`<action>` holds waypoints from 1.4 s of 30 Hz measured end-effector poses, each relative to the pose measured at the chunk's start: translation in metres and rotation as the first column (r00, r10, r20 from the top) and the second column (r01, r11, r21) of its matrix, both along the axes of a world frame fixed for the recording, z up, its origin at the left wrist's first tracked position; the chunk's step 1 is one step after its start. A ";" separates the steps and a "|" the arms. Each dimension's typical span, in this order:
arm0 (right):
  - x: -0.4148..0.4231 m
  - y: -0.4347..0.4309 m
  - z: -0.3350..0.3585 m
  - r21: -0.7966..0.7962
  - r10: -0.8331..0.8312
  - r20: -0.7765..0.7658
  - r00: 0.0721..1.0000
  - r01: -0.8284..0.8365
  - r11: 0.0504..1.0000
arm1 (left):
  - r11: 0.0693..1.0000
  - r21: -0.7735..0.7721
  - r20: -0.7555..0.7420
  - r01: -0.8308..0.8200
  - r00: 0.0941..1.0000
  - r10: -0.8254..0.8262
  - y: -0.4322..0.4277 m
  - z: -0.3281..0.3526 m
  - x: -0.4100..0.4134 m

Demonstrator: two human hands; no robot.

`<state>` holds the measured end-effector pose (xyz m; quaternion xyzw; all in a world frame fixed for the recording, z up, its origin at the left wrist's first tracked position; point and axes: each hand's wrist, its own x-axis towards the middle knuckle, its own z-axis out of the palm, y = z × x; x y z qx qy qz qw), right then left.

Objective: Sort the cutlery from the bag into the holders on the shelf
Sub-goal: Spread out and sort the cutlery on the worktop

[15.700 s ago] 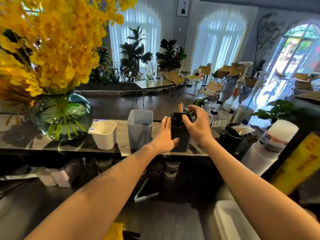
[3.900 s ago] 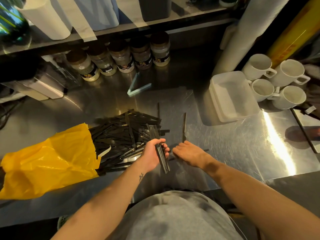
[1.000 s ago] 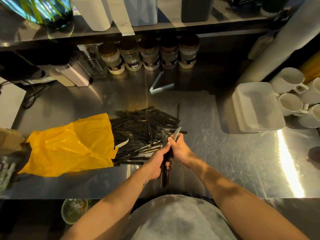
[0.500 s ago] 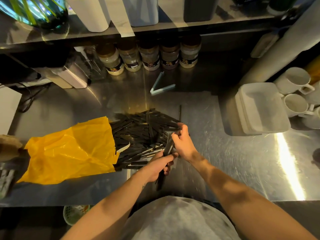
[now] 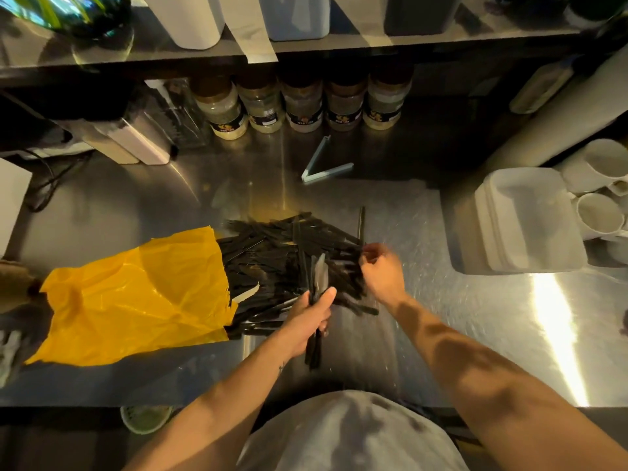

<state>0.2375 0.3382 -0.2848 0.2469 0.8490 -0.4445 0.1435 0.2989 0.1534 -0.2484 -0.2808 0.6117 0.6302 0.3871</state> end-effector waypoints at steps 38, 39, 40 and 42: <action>0.034 -0.067 0.066 -0.214 -0.177 -0.272 0.946 0.120 0.970 | 0.948 0.036 -0.122 -0.317 0.940 0.319 -0.089 0.025 -0.021; 0.035 -0.073 0.066 -0.245 -0.161 -0.247 0.956 0.099 0.964 | 0.948 -0.003 -0.183 -0.319 0.932 0.313 -0.092 0.025 -0.021; 0.036 -0.079 0.065 -0.283 -0.143 -0.228 0.963 0.075 0.956 | 0.946 -0.031 -0.231 -0.324 0.923 0.308 -0.096 0.025 -0.022; 0.037 -0.091 0.064 -0.312 -0.077 -0.232 0.970 0.000 0.950 | 0.949 -0.063 -0.279 -0.309 0.918 0.280 -0.101 0.024 -0.023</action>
